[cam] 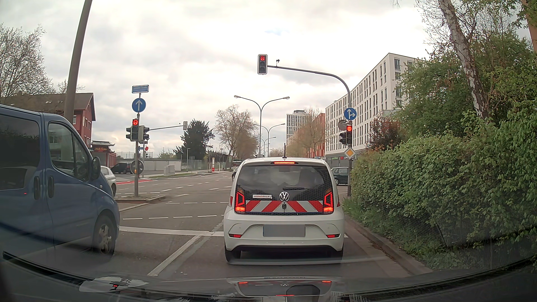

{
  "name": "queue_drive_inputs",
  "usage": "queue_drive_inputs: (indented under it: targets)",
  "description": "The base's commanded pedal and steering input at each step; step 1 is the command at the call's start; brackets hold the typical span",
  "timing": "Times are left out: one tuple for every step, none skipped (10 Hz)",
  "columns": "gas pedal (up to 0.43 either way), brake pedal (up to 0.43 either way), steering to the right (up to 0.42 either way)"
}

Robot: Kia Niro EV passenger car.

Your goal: Follow the waypoints while adhering to traffic rules and regulations

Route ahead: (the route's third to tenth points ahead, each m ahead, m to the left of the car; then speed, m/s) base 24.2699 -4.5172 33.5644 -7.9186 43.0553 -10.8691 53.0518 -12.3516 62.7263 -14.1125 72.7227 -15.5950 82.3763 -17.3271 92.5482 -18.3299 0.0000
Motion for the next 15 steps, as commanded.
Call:
queue_drive_inputs:
  targets:
    - [0.000,0.189,0.001]
    - [0.000,0.189,-0.003]
    - [0.000,0.183,-0.004]
    - [0.000,0.183,-0.005]
    - [0.000,0.189,-0.005]
    - [0.000,0.189,-0.005]
    - [0.000,0.189,-0.004]
    - [0.000,0.189,-0.004]
    - [0.000,0.189,-0.004]
    - [0.000,0.189,-0.004]
    - [0.000,0.195,-0.004]
    - [0.000,0.195,-0.004]
    - [0.000,0.201,-0.004]
    - [0.000,0.207,-0.005]
    - [0.000,0.207,-0.005]
